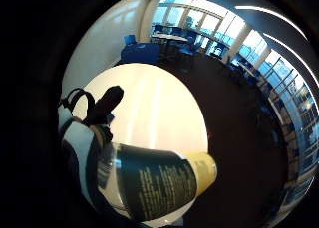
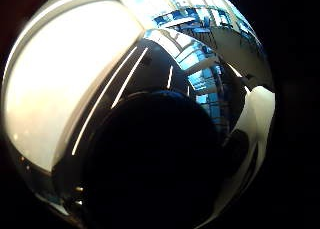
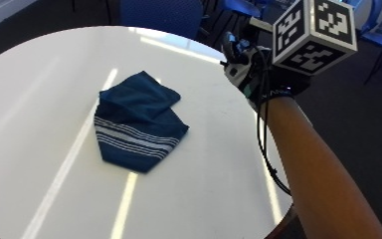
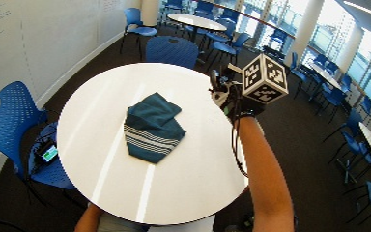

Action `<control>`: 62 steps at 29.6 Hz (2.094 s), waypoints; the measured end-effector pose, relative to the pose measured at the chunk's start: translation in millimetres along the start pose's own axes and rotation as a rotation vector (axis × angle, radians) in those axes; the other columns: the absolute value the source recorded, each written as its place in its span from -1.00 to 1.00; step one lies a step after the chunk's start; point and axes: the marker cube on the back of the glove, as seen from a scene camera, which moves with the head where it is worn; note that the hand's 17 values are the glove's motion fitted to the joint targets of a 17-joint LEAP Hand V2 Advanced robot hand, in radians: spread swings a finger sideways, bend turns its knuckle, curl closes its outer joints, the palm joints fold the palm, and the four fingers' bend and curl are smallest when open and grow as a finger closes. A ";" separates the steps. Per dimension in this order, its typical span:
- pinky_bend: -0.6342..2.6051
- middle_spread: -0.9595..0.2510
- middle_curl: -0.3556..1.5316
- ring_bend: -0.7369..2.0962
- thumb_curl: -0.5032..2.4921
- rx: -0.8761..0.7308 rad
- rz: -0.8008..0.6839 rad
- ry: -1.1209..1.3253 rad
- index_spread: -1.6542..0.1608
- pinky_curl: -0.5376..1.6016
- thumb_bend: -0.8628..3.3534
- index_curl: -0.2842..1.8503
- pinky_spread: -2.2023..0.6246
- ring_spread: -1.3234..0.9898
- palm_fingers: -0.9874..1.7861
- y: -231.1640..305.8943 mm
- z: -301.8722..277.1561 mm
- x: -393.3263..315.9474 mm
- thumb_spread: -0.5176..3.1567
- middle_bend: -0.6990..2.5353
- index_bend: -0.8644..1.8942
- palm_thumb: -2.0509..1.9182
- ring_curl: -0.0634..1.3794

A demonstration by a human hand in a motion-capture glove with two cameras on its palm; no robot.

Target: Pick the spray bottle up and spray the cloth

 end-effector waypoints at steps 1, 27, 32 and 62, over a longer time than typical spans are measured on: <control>-0.40 0.24 -0.09 -0.08 -0.10 -0.003 -0.011 0.023 0.55 -0.15 -0.60 -0.21 0.42 -0.02 0.71 0.6 2.1 -2.8 -0.47 -0.19 0.00 0.46 -0.30; -0.40 0.24 -0.09 -0.08 -0.08 -0.005 -0.290 0.444 0.55 -0.15 -0.60 -0.20 0.41 -0.02 0.71 19.3 36.9 -81.2 -0.47 -0.18 0.01 0.45 -0.31; -0.40 0.24 -0.09 -0.08 -0.08 -0.009 -0.353 0.548 0.55 -0.15 -0.60 -0.20 0.41 -0.02 0.71 26.5 49.4 -98.6 -0.47 -0.19 0.01 0.45 -0.31; -0.40 0.26 -0.09 -0.08 -0.07 0.133 -0.651 1.167 0.55 -0.15 -0.60 -0.20 0.40 -0.02 0.71 62.0 95.2 -118.7 -0.48 -0.18 0.01 0.45 -0.31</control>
